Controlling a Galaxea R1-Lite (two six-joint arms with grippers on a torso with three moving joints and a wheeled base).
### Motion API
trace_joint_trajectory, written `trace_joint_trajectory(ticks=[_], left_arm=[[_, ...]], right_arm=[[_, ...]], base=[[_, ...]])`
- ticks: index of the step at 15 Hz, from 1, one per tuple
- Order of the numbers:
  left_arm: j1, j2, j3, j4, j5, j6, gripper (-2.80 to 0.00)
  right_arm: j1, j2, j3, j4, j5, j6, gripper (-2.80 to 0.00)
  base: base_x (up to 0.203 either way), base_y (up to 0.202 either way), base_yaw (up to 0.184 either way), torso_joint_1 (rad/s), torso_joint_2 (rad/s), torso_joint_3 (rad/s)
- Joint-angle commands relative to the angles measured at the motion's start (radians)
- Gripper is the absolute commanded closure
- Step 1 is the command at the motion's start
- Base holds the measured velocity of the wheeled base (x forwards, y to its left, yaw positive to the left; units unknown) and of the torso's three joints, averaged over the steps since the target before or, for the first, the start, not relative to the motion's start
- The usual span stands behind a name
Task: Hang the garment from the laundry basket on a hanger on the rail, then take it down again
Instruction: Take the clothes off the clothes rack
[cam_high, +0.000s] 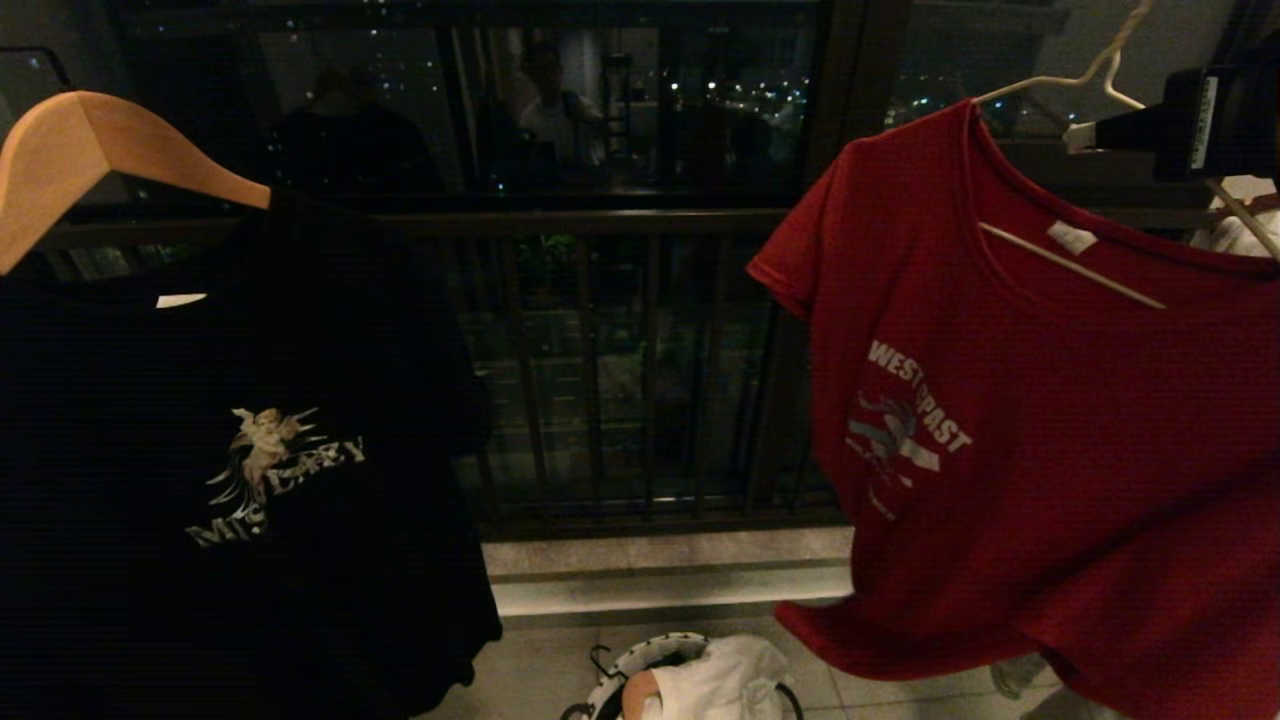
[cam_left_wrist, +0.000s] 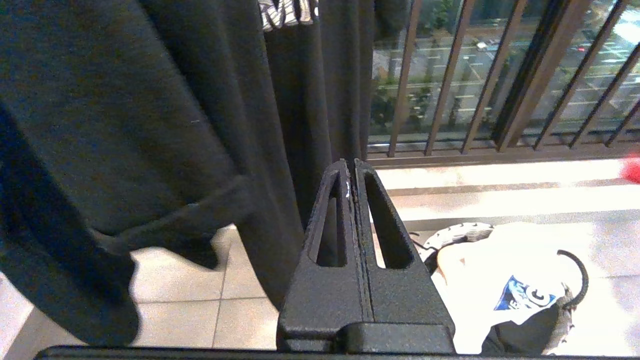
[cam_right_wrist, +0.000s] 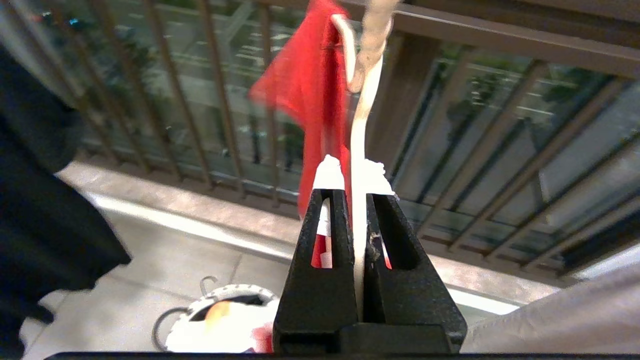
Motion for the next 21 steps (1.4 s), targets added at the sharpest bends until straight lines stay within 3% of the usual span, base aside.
trace_joint_trajectory(ticks=[1,21], left_arm=[[0.000,-0.001,-0.001,0.000,0.000,0.002,0.00],[0.000,-0.001,0.000,0.000,-0.001,0.000,0.00]], right_arm=[[0.001,-0.011,0.000,0.002,0.001,-0.001,0.00],[0.005,-0.131,0.074,0.001,0.008,0.015,0.00]], base=[[0.000,0.000,0.000,0.000,0.00,0.000],[0.000,0.000,0.000,0.000,0.00,0.000]])
